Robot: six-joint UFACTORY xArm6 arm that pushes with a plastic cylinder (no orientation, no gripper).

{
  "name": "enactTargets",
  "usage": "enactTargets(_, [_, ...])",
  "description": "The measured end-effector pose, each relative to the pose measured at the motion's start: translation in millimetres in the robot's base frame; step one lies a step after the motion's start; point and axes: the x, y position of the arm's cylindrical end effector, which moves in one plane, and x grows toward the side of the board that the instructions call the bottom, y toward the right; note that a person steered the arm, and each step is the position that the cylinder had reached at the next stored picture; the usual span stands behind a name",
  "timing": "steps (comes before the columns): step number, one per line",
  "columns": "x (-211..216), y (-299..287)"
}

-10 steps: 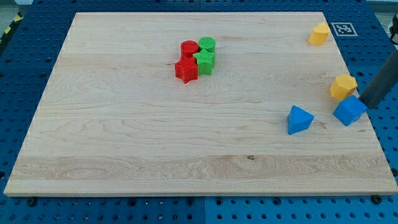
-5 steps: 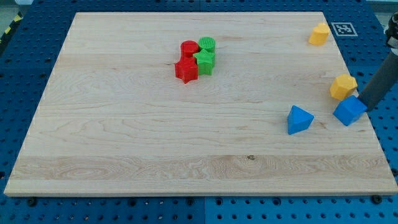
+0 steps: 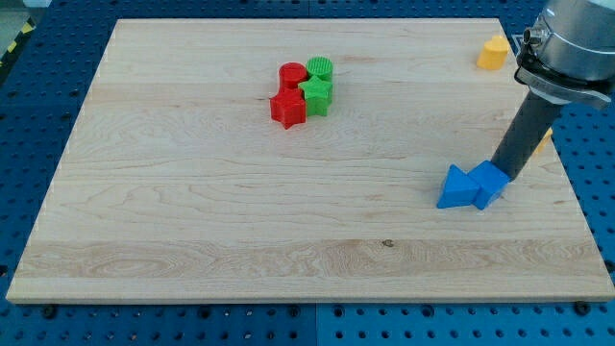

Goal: Push the blue cube into the blue triangle

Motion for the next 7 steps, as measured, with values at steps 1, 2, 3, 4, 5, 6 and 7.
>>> enactTargets(1, [0.0, 3.2])
enactTargets(2, [0.0, 22.4])
enactTargets(3, [0.0, 29.4])
enactTargets(4, [0.0, 47.8])
enactTargets(5, [0.0, 57.6])
enactTargets(6, [0.0, 58.1])
enactTargets(7, [0.0, 68.3])
